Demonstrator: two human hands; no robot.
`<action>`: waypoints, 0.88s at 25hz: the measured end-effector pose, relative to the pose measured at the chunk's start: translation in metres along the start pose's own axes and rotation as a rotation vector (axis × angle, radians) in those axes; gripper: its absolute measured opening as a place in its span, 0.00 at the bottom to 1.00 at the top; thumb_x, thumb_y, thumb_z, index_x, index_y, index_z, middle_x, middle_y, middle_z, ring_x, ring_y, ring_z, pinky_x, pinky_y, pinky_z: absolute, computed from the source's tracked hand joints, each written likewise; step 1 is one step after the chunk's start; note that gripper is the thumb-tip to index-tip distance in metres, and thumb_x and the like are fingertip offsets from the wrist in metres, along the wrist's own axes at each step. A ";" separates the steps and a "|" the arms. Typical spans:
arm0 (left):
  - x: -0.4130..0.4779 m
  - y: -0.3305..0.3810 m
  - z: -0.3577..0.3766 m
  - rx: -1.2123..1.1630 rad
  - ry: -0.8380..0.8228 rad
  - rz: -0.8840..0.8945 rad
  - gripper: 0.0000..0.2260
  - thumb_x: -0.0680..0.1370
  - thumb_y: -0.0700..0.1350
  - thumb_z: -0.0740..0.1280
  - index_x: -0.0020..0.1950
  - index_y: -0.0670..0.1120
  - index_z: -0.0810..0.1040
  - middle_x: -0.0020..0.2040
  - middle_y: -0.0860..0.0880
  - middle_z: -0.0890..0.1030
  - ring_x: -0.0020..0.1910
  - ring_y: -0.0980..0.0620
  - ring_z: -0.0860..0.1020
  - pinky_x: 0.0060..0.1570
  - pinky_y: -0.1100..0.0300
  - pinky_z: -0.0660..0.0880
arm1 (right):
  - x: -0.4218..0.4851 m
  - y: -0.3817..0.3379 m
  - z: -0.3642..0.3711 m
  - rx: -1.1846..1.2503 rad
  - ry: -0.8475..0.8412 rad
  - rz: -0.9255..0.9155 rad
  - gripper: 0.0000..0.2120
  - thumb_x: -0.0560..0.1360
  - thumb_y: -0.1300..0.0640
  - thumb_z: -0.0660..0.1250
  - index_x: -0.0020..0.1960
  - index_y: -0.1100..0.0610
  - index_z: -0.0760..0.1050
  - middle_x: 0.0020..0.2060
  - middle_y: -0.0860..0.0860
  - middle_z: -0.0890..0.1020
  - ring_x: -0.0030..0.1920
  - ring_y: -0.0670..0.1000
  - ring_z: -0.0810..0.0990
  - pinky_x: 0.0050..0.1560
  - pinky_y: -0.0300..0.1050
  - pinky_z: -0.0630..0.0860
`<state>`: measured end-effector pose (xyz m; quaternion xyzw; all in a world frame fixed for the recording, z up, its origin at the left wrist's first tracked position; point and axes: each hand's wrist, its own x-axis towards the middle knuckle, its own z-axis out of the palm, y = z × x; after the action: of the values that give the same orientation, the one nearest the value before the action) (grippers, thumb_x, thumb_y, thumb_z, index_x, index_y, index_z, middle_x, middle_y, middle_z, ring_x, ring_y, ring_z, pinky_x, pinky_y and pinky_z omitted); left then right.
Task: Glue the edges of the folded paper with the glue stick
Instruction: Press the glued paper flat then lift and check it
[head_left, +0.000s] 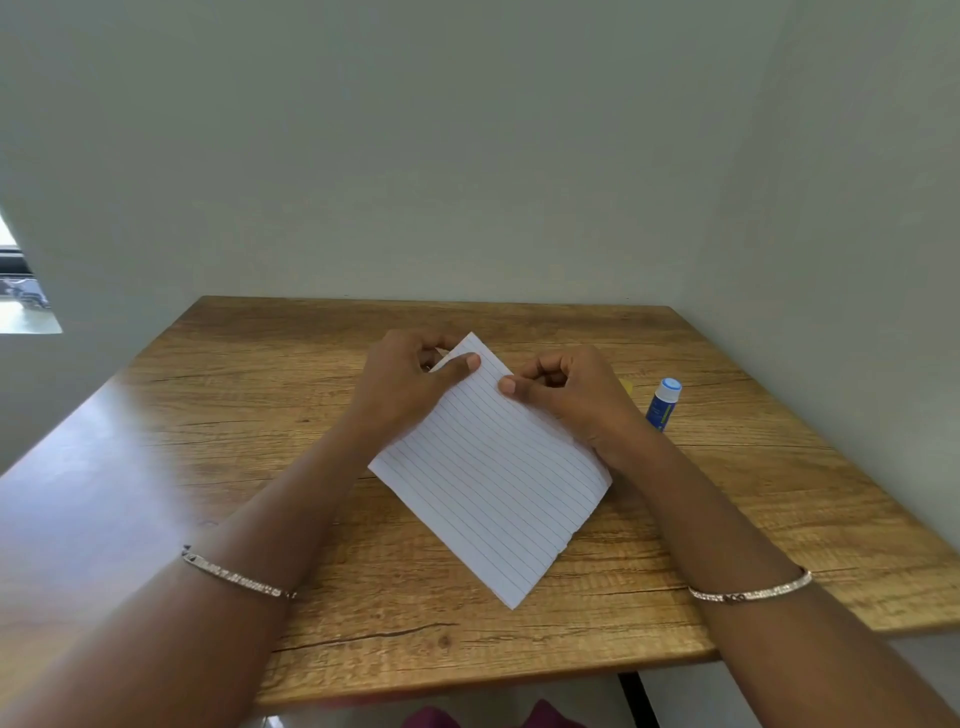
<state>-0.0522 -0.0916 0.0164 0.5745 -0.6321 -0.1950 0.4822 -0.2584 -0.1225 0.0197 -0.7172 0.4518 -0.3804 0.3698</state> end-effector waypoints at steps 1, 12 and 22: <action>0.000 0.001 0.001 0.010 0.013 0.007 0.06 0.77 0.51 0.73 0.51 0.51 0.85 0.39 0.54 0.85 0.38 0.55 0.85 0.40 0.59 0.78 | -0.001 -0.001 -0.001 0.005 -0.004 0.009 0.10 0.71 0.50 0.78 0.45 0.57 0.86 0.39 0.50 0.87 0.40 0.47 0.85 0.42 0.43 0.78; 0.010 -0.006 -0.015 0.009 0.331 -0.105 0.09 0.78 0.50 0.70 0.50 0.45 0.83 0.45 0.50 0.85 0.45 0.51 0.83 0.41 0.60 0.76 | 0.002 -0.001 -0.004 0.106 0.189 0.015 0.10 0.71 0.48 0.78 0.43 0.55 0.86 0.43 0.55 0.87 0.49 0.60 0.85 0.53 0.62 0.81; 0.012 -0.013 -0.011 -0.017 0.486 -0.070 0.14 0.79 0.55 0.67 0.52 0.45 0.82 0.48 0.51 0.84 0.49 0.51 0.82 0.51 0.45 0.80 | 0.005 0.001 -0.008 0.198 0.349 -0.015 0.09 0.73 0.53 0.77 0.47 0.59 0.84 0.41 0.52 0.87 0.43 0.51 0.85 0.47 0.51 0.83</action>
<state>-0.0345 -0.1028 0.0154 0.6220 -0.4754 -0.0730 0.6179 -0.2642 -0.1289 0.0232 -0.6039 0.4641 -0.5443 0.3516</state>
